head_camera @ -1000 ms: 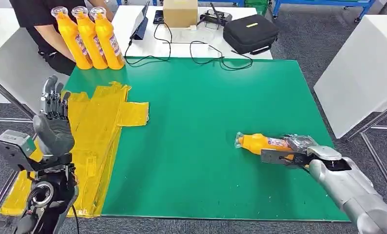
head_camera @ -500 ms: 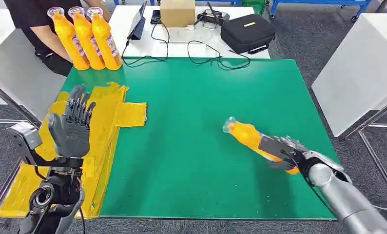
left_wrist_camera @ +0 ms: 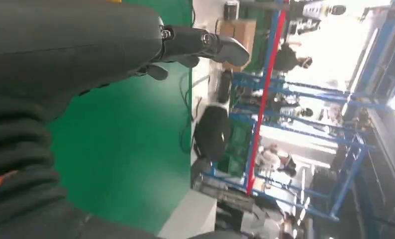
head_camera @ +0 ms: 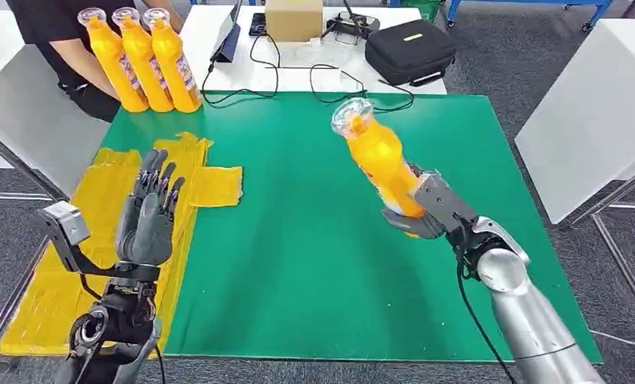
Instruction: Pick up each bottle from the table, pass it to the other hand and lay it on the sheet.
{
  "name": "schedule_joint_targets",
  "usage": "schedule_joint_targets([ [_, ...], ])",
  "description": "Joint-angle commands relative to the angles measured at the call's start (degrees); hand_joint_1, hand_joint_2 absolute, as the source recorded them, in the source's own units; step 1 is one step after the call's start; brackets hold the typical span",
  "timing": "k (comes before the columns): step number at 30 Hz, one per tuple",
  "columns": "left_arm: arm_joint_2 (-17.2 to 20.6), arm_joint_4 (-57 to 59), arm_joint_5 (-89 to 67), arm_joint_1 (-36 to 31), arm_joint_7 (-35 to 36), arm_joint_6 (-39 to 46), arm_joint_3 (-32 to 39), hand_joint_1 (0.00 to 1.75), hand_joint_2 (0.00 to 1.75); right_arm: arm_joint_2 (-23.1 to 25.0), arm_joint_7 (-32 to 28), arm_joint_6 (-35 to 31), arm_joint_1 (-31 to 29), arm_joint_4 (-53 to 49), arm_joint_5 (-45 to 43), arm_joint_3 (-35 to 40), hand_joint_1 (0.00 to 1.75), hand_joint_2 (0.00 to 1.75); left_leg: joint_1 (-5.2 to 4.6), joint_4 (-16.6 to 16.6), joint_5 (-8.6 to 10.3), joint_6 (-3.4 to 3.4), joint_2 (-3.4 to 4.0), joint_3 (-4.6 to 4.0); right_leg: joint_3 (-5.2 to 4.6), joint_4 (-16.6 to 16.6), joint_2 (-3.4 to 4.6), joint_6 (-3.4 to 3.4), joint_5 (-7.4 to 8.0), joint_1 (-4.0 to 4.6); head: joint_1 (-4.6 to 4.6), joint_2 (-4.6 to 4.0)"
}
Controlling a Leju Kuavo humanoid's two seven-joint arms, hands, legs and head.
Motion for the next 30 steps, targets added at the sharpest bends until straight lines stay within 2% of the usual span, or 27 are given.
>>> schedule_joint_targets([
  [1, -4.4, 3.6, -1.3, -5.7, -0.4, 2.0, -7.0, 0.00, 1.75, 12.5, 3.3, -1.4, -6.3, 6.8, -0.5, 5.4, 1.75, 1.75, 0.01, 0.0, -0.03, 0.00, 0.16, 0.09, 0.02, 0.0, 0.08, -0.14, 0.00, 0.04, 0.00, 0.00],
  [6, -4.6, 3.3, -1.4, -5.5, -0.1, 2.3, -7.0, 0.00, 1.75, 13.0, 2.9, -3.2, -6.8, 8.6, 0.6, 7.0, 1.75, 1.75, 0.06, 0.0, -0.06, 0.04, 0.18, 0.22, 0.15, 0.0, 0.07, -0.16, -0.03, 0.08, 0.00, 0.00],
  [12, -7.5, 4.6, -0.7, -9.3, 1.7, 2.8, -6.0, 0.00, 1.75, 21.2, 7.0, -6.9, -10.0, 12.9, 6.3, 12.3, 1.75, 1.75, 0.04, 0.1, -0.09, 0.04, 0.29, 0.12, 0.05, 0.1, 0.16, -0.19, -0.05, 0.06, 0.02, 0.00],
  [14, -7.5, 5.1, -0.7, -9.6, 1.7, 2.8, -5.8, 0.00, 1.75, 22.2, 7.7, -7.1, -10.4, 13.2, 7.1, 13.1, 1.75, 1.75, 0.04, 0.0, -0.03, 0.01, 0.21, -0.02, -0.08, 0.1, 0.14, -0.13, 0.00, 0.04, 0.02, 0.00],
  [15, -7.7, 5.3, -0.8, -9.6, 1.3, 3.0, -5.5, 0.00, 1.75, 22.7, 8.1, -6.9, -10.2, 13.6, 6.0, 12.5, 1.75, 1.75, 0.04, 0.0, -0.15, 0.02, 0.40, 0.29, 0.17, 0.1, 0.22, -0.32, -0.09, 0.10, 0.00, 0.00],
  [19, -8.6, 4.3, -1.7, -9.5, 1.1, 3.6, -4.2, 0.00, 1.75, 22.1, 9.0, -8.0, -10.5, 14.2, 10.9, 14.1, 1.75, 1.75, 0.08, 0.0, -0.04, 0.03, 0.06, 0.12, 0.10, 0.0, -0.09, -0.18, -0.09, 0.10, 0.00, 0.00],
  [21, -9.1, 3.3, -1.8, -9.6, 1.1, 3.6, -3.8, 0.00, 1.75, 22.6, 9.3, -8.5, -10.5, 15.0, 13.2, 14.1, 1.75, 1.75, 0.06, 0.0, -0.01, 0.01, 0.13, 0.06, 0.01, 0.0, 0.02, -0.12, -0.05, 0.06, 0.00, 0.00],
  [22, -9.2, 2.9, -1.8, -9.6, 1.2, 3.5, -3.8, 0.00, 1.75, 23.0, 9.3, -8.8, -10.5, 15.5, 14.0, 13.8, 1.75, 1.75, 0.07, 0.0, -0.14, 0.06, 0.24, 0.38, 0.32, 0.0, 0.02, -0.26, -0.15, 0.11, 0.02, 0.00],
  [23, -9.3, 2.7, -1.8, -9.6, 1.3, 3.3, -3.9, 0.00, 1.75, 23.2, 9.3, -8.9, -10.6, 16.1, 14.6, 13.8, 1.75, 1.75, 0.08, 0.0, -0.04, 0.02, 0.14, 0.10, 0.07, 0.0, 0.01, -0.16, -0.07, 0.08, 0.02, 0.00],
  [27, -9.8, 3.0, -1.3, -9.5, 1.9, 2.7, -4.6, 0.00, 1.75, 23.3, 9.1, -9.6, -10.5, 17.2, 16.2, 13.6, 1.75, 1.75, 0.06, 0.0, 0.01, -0.01, 0.07, 0.01, 0.01, 0.0, -0.03, -0.13, -0.04, 0.06, 0.02, 0.00],
  [28, -9.9, 3.4, -1.3, -9.5, 2.0, 2.5, -5.1, 0.00, 1.75, 23.3, 9.2, -10.2, -10.3, 17.1, 17.4, 13.4, 1.75, 1.75, 0.07, 0.0, -0.11, 0.04, 0.16, 0.34, 0.33, 0.0, -0.05, -0.30, -0.15, 0.11, 0.02, 0.00],
  [30, -10.1, 3.8, -1.0, -9.4, 2.3, 2.0, -6.1, 0.00, 1.75, 23.2, 9.3, -10.4, -9.8, 16.8, 18.3, 13.2, 1.75, 1.75, 0.07, 0.0, 0.02, -0.01, 0.01, 0.00, 0.02, 0.0, -0.09, -0.14, -0.05, 0.07, 0.00, 0.00],
])
